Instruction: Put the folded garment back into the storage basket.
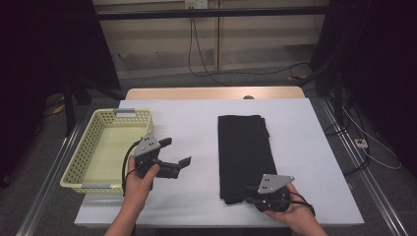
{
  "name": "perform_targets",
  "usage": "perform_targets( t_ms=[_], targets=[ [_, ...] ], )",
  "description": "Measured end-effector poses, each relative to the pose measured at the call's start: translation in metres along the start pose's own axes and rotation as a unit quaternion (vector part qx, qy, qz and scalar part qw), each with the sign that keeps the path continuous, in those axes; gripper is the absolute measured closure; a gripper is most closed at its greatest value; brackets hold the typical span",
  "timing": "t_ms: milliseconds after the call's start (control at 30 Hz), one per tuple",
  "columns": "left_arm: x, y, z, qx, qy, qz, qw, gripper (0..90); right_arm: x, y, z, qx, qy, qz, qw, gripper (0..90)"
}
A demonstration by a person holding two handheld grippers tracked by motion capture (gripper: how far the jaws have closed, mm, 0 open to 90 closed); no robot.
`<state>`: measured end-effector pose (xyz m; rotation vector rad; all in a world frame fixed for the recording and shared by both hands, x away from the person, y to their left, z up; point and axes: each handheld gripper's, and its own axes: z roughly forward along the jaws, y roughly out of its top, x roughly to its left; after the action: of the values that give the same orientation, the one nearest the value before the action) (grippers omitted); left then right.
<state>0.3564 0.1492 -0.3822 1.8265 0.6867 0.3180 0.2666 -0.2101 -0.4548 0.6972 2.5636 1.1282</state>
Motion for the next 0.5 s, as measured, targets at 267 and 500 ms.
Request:
perform_targets(
  t_ms=[267, 500],
  targets=[
    [0.001, 0.005, 0.018, 0.016, -0.008, 0.002, 0.9998, 3.4, 0.000, 0.001, 0.000, 0.003, -0.018, 0.001, 0.9998, 77.3],
    [0.005, 0.003, 0.037, 0.029, -0.006, -0.001, 0.9996, 3.4, -0.005, -0.001, -0.002, -0.009, -0.005, 0.026, 0.9996, 78.8]
  ],
)
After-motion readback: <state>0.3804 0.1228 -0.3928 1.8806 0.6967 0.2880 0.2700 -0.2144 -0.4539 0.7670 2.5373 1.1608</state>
